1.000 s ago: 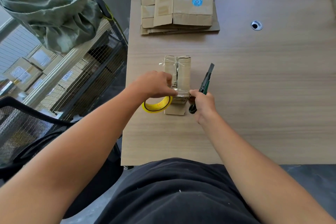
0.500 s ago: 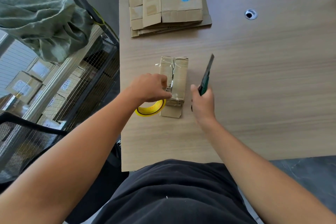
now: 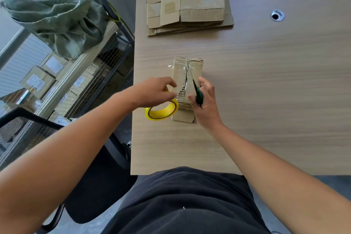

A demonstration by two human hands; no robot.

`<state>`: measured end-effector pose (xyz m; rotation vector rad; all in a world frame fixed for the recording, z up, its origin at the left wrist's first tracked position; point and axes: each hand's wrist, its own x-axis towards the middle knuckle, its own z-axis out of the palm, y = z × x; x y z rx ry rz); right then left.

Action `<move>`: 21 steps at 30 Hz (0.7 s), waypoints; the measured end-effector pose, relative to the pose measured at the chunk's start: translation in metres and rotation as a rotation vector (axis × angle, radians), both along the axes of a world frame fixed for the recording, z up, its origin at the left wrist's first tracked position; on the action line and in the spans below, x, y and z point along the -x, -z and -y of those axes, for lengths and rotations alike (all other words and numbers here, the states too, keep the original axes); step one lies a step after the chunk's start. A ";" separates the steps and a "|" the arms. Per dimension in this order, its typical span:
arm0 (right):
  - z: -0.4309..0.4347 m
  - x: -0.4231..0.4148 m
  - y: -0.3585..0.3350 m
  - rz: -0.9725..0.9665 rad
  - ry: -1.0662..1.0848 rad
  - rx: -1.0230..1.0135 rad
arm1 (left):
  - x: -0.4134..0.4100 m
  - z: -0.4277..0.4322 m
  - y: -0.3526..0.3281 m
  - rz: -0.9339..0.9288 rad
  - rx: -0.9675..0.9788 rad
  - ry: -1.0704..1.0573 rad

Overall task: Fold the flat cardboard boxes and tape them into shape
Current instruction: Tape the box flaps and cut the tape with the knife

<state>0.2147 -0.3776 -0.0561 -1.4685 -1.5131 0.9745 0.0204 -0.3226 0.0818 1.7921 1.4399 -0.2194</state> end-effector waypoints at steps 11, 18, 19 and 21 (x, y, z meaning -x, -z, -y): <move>-0.008 -0.001 -0.002 0.023 -0.027 -0.009 | 0.013 -0.032 -0.037 0.020 -0.302 0.307; -0.009 0.003 0.003 0.081 0.028 -0.024 | 0.054 -0.034 0.033 -0.148 -0.322 0.199; -0.008 0.004 0.004 0.086 0.037 -0.027 | 0.055 -0.034 0.043 -0.141 -0.325 0.168; -0.008 0.003 0.004 0.106 0.036 -0.038 | 0.054 -0.033 0.059 -0.117 -0.309 0.119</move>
